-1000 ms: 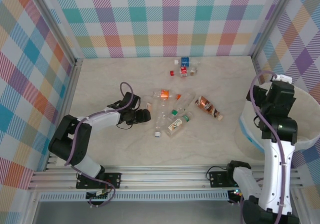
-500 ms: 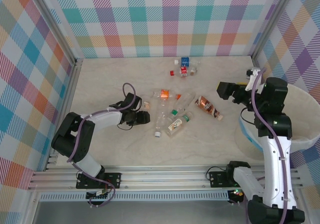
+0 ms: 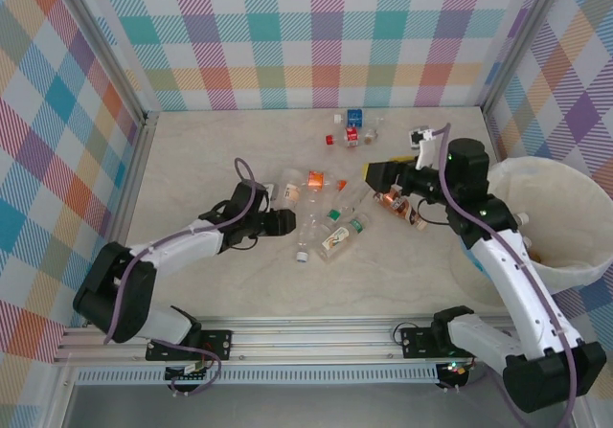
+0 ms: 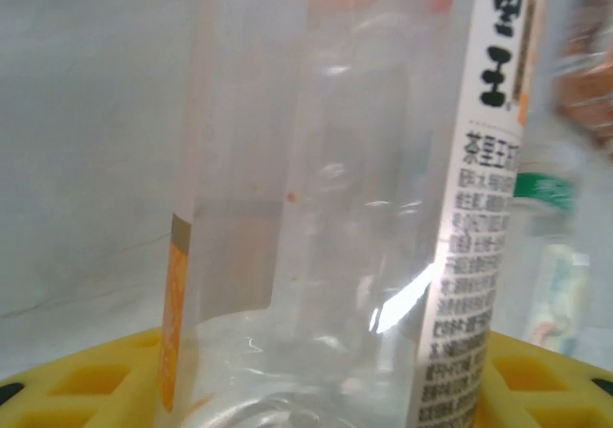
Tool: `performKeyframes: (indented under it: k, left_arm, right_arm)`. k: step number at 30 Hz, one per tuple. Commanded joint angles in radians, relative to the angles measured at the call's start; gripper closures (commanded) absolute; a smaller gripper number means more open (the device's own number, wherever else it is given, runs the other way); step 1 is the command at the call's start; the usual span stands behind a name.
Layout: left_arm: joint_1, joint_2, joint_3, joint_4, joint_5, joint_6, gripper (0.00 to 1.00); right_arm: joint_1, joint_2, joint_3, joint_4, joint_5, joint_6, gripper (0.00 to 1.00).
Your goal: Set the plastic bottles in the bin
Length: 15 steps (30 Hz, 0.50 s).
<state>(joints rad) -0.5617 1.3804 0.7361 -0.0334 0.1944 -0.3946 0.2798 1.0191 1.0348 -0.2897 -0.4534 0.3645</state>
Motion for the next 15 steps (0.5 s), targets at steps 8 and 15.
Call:
performKeyframes:
  k: [8,15]
  left_arm:
    - [-0.039,-0.145,-0.024,0.303,0.154,0.016,1.00]
    - [-0.064,-0.099,0.042,0.345,0.272,0.026,1.00]
  right_arm:
    - [0.117,0.170,0.022,0.211,0.073,0.156,0.00]
    - [0.191,0.279,0.020,0.402,-0.074,0.225,0.00]
